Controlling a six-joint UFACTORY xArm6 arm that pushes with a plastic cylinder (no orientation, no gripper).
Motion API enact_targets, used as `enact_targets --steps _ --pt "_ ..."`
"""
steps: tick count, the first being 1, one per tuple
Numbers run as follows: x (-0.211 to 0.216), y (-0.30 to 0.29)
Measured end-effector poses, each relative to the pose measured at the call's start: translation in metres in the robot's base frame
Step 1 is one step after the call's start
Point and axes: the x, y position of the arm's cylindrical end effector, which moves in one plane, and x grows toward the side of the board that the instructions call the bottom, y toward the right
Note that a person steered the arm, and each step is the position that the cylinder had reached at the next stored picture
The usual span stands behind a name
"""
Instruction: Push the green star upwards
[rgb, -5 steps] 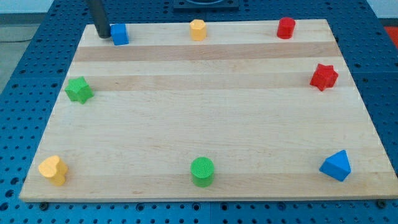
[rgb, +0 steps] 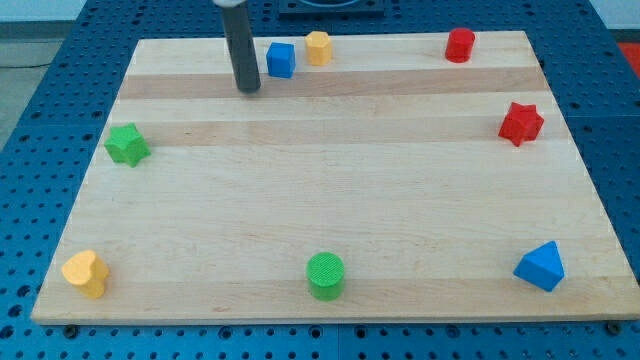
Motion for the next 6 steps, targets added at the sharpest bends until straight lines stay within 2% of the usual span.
enact_targets --steps 1,2,3,6 --pt "0.077 -0.02" --pt "0.133 -0.078" --pt "0.13 -0.132" --pt "0.062 -0.143"
